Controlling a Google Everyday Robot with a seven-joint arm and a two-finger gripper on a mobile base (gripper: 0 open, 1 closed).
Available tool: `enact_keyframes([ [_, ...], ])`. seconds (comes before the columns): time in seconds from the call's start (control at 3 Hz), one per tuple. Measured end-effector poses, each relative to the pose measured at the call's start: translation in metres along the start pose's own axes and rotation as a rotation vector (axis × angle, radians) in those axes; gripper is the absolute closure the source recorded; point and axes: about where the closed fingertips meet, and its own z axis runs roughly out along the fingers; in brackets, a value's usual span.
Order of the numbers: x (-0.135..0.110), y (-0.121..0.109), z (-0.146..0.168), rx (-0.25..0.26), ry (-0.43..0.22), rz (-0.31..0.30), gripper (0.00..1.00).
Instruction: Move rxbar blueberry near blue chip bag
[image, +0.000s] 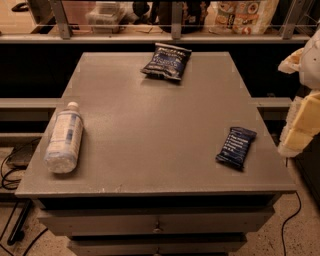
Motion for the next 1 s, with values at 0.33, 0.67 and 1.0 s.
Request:
enact_keyframes([
  [0.33,0.000,0.000,0.000,0.000,0.000,0.000,0.00],
  [0.67,0.001,-0.004,0.003,-0.001,-0.054,-0.007,0.00],
  [1.0,0.000,-0.009,0.029,-0.041,-0.182,-0.019,0.00],
])
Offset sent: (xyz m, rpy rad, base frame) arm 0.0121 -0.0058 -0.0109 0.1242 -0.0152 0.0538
